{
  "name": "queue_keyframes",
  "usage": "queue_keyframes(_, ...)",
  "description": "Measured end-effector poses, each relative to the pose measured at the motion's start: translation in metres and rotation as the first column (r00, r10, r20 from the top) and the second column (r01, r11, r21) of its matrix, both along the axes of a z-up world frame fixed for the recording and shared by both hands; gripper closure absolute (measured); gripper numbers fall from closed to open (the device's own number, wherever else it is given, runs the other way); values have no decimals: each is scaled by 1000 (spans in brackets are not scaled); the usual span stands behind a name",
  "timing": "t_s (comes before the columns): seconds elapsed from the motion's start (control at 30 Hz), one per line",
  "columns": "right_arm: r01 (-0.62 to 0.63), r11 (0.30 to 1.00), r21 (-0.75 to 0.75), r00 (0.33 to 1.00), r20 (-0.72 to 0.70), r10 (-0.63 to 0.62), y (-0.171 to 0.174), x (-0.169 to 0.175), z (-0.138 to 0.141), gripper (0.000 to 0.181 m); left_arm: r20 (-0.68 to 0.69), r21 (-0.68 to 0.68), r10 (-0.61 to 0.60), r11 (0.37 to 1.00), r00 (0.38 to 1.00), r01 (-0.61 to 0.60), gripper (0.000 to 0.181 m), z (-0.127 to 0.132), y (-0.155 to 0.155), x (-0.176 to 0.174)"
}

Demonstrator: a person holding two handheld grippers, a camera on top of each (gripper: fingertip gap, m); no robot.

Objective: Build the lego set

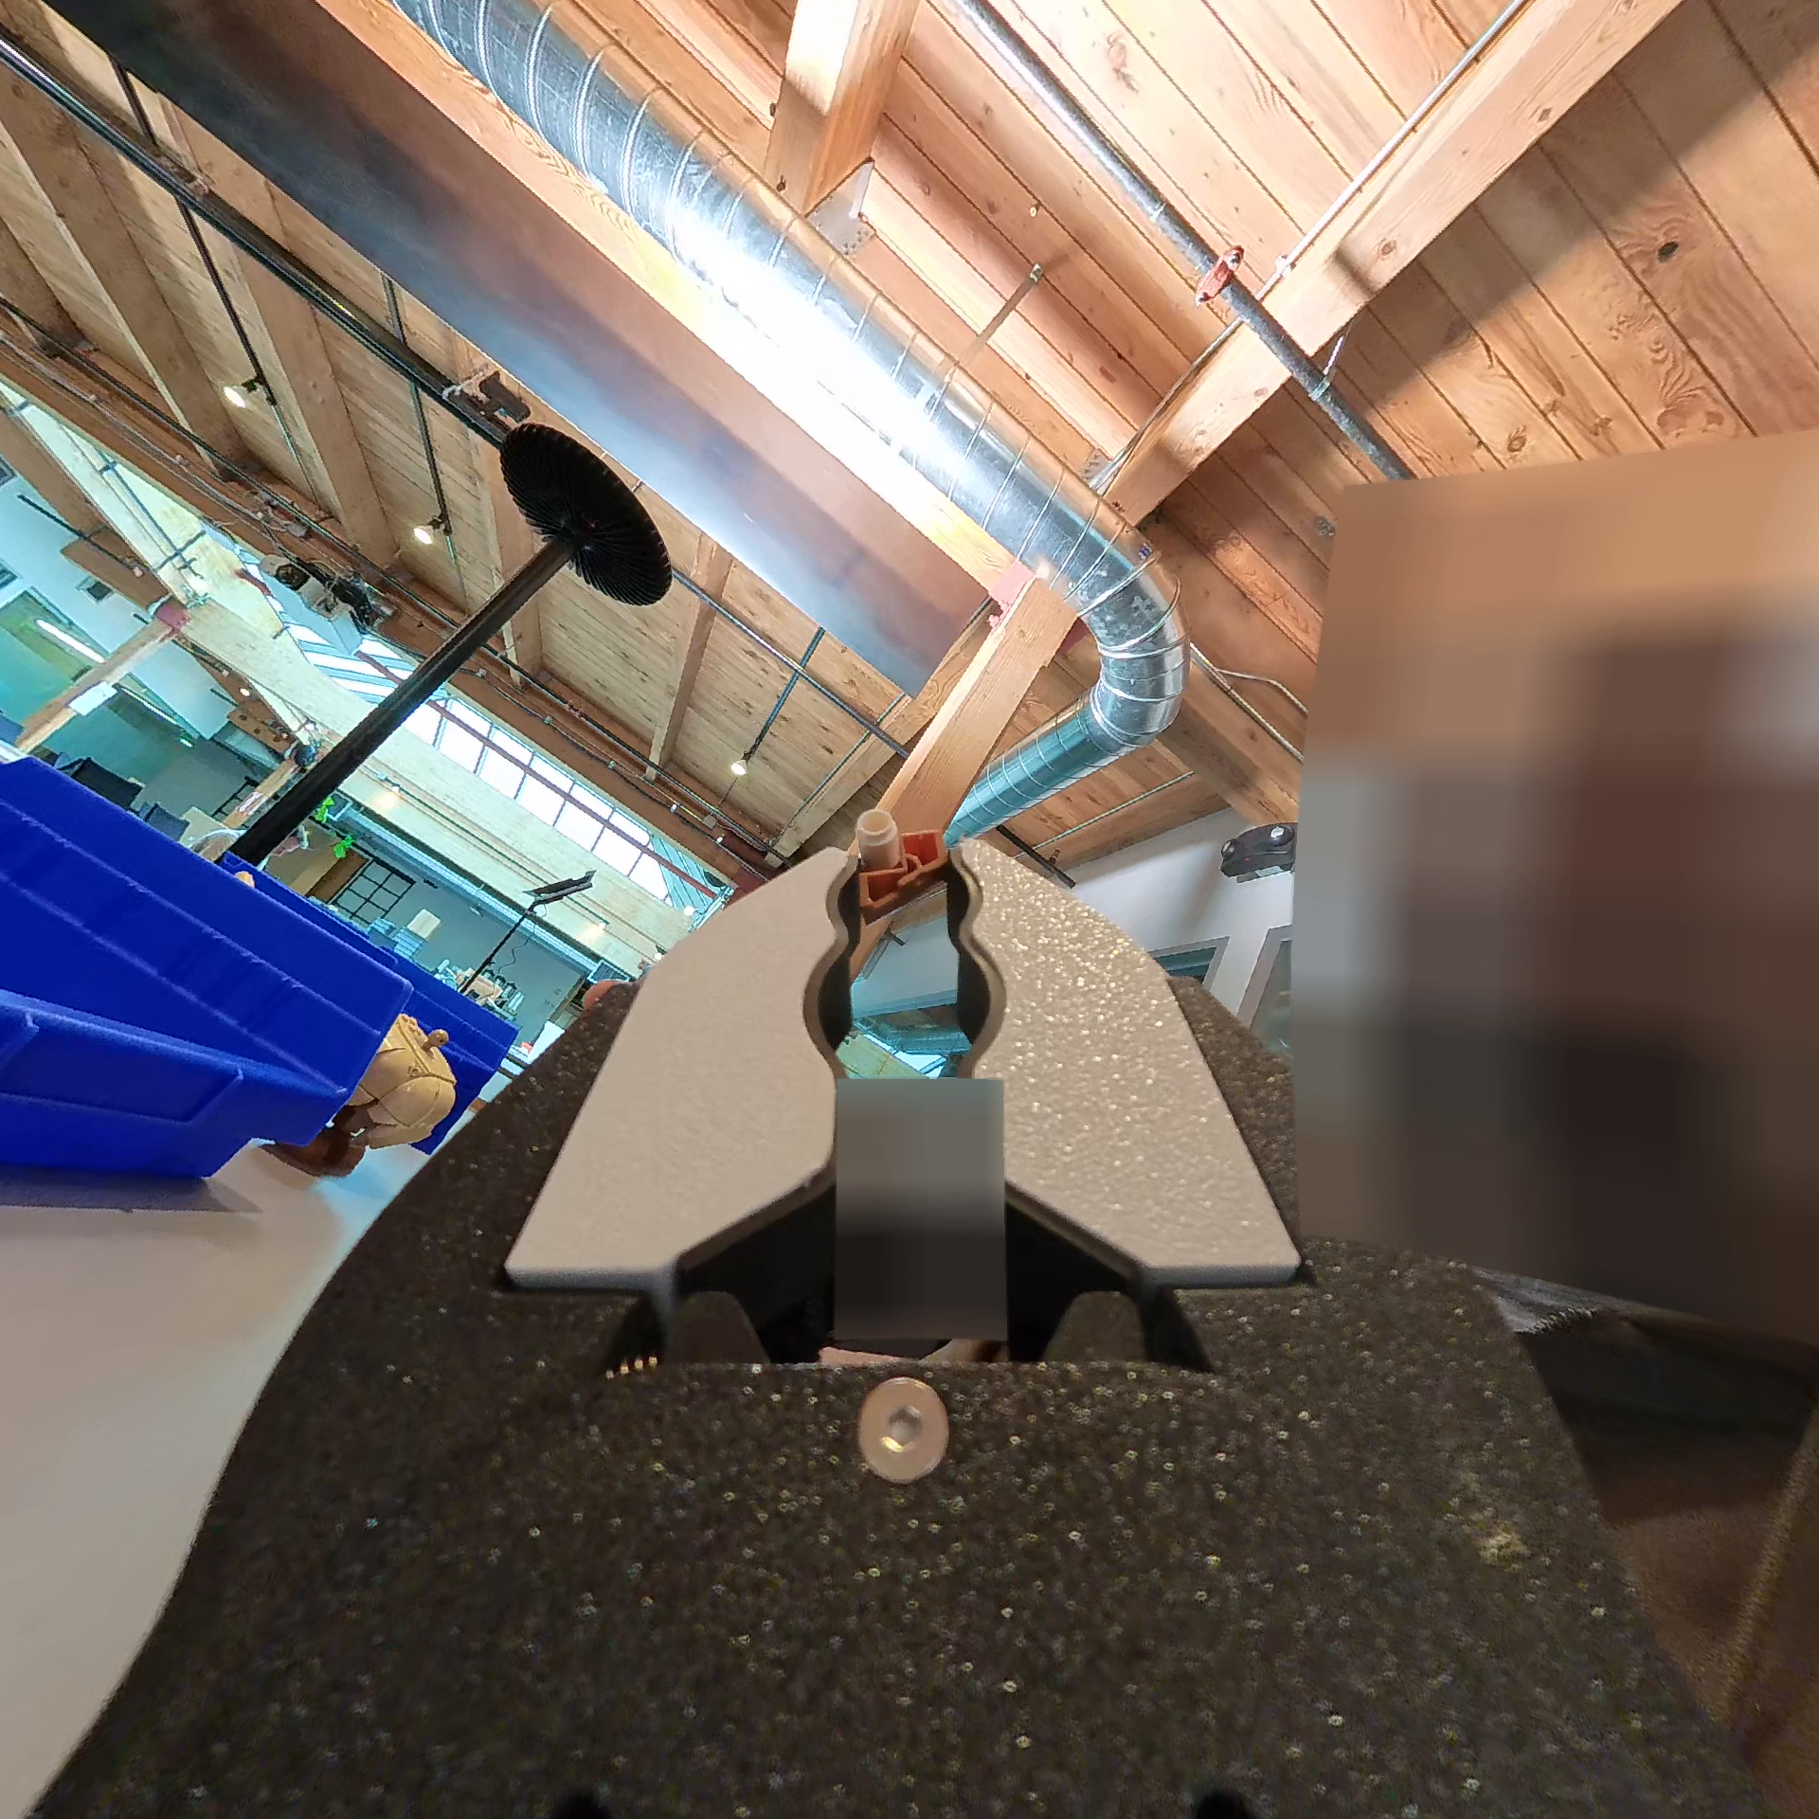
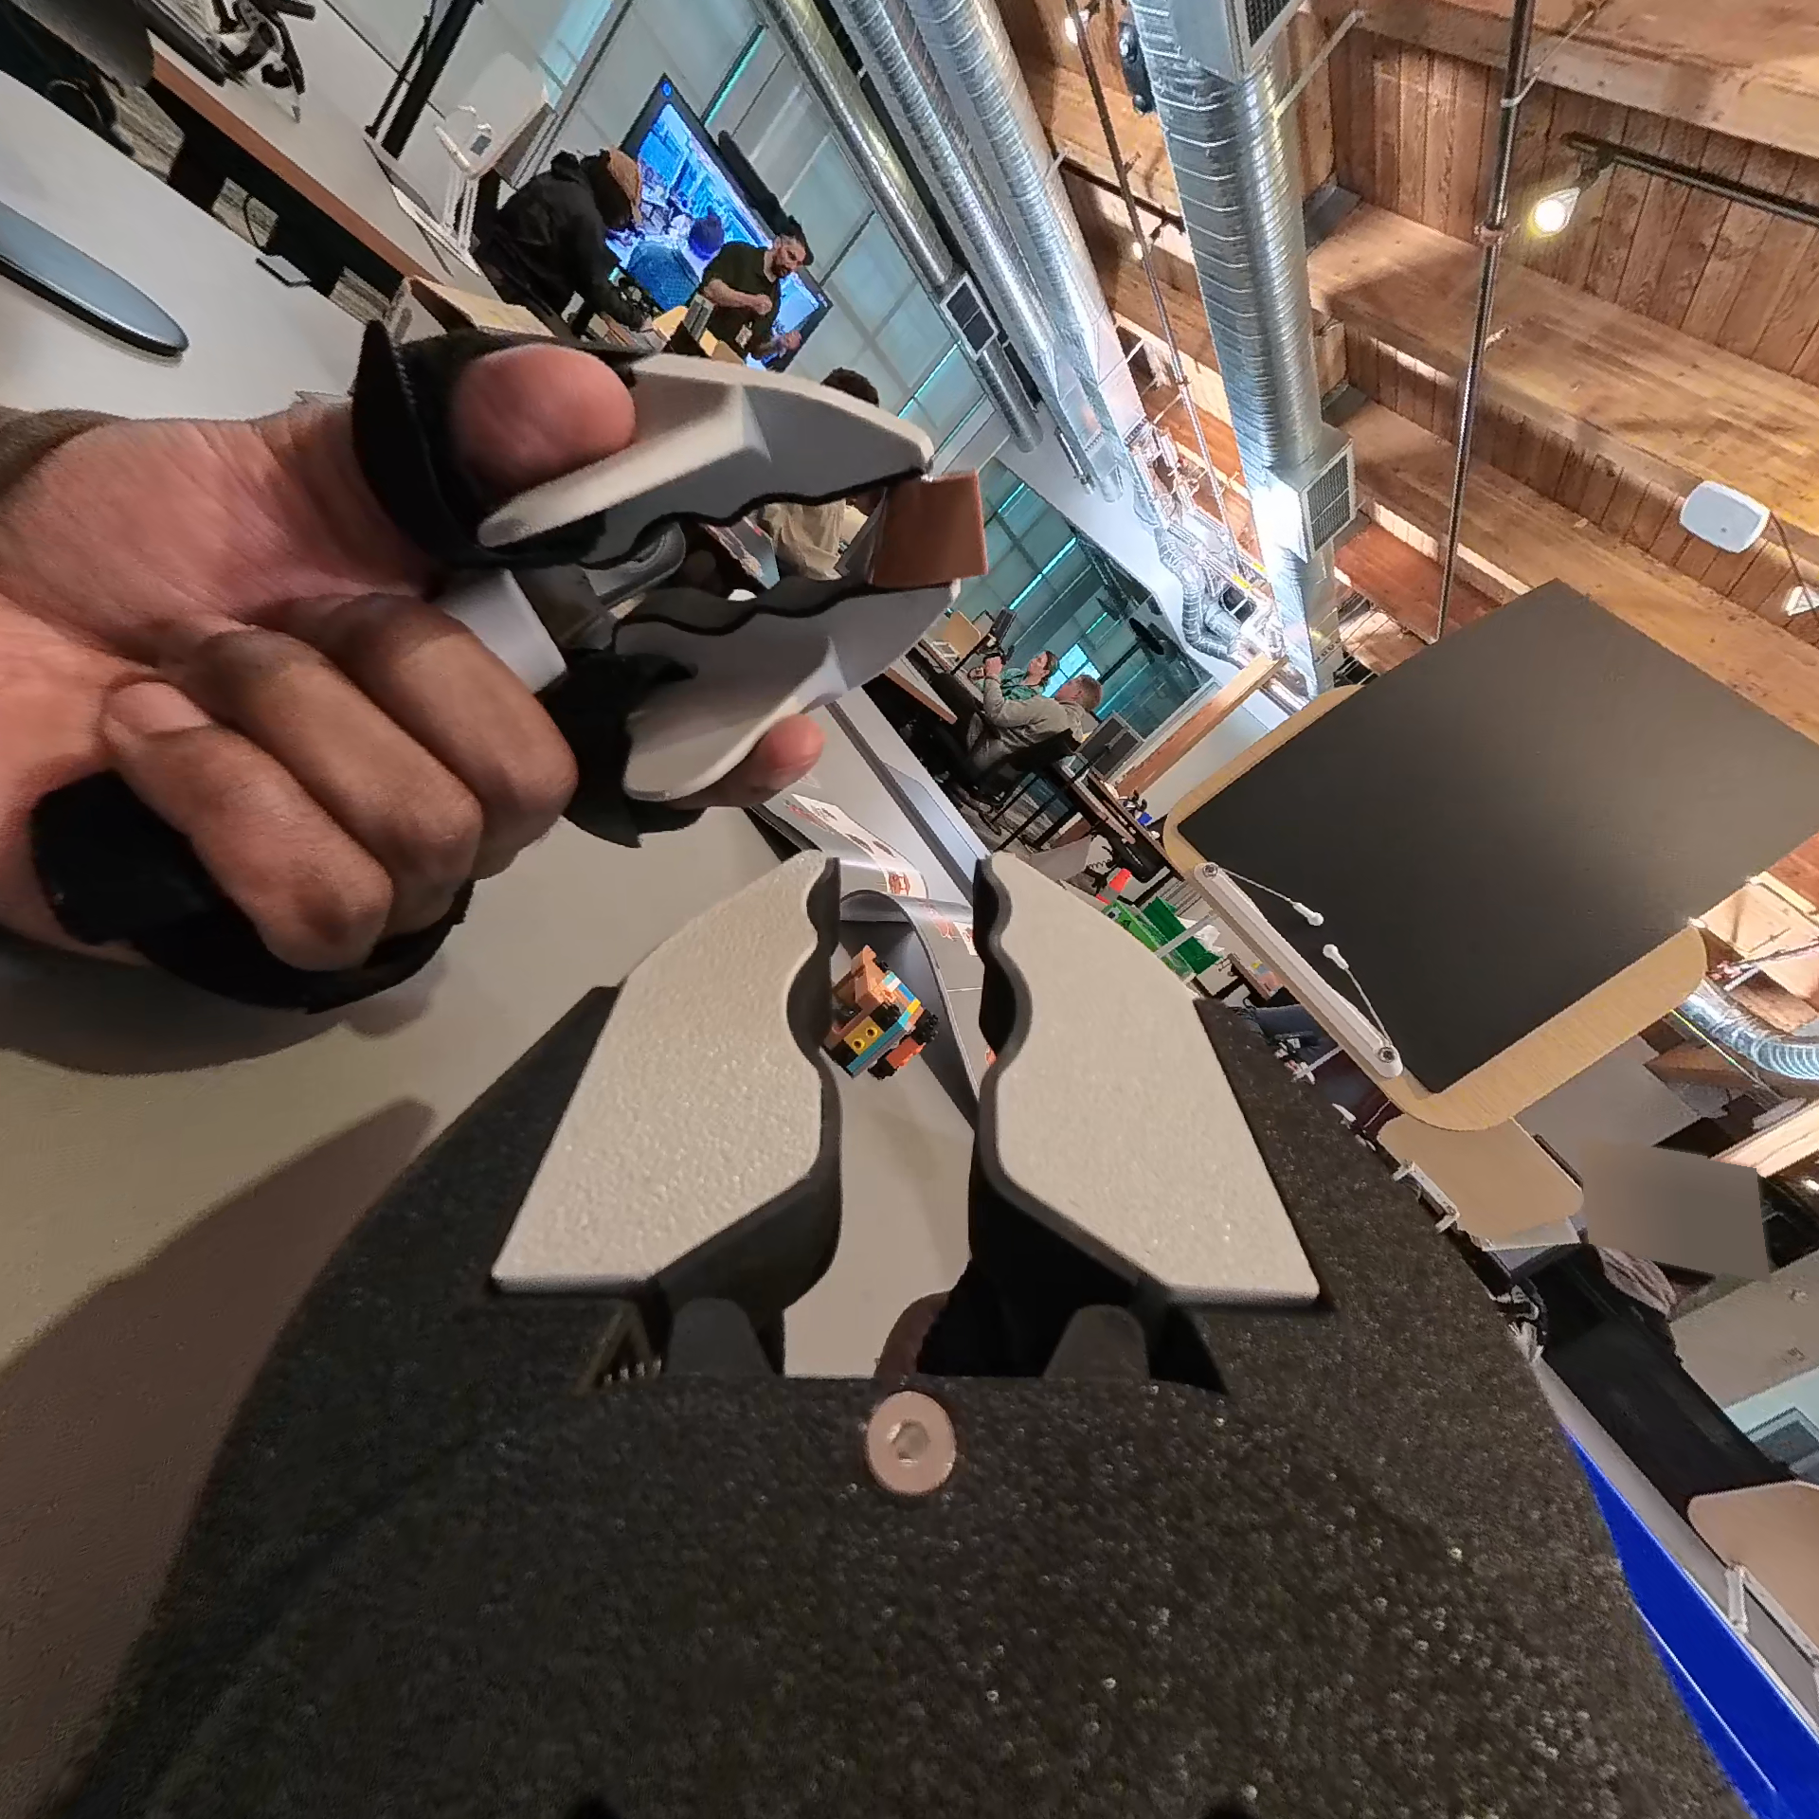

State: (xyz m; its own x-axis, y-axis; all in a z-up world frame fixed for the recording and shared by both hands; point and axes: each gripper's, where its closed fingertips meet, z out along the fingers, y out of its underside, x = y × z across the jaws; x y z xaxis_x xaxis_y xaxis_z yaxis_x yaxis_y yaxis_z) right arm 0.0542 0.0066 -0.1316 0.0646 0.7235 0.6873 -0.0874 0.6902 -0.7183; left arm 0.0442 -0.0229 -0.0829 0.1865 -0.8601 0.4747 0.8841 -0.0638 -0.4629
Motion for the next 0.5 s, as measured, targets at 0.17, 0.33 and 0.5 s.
queue_keyframes(0.17,-1,1000,1,1000,0,1,0,0,0,156,-2,-3,2,1000,1000,-2,165,0,1,0)
queue_keyframes(0.33,-2,1000,1,1000,-1,2,0,0,1,156,-9,-3,5,1000,1000,-5,165,0,1,1)
queue_keyframes(0.5,-3,1000,1,1000,-2,3,0,0,1,156,-23,-5,10,1000,1000,-10,165,0,2,2)
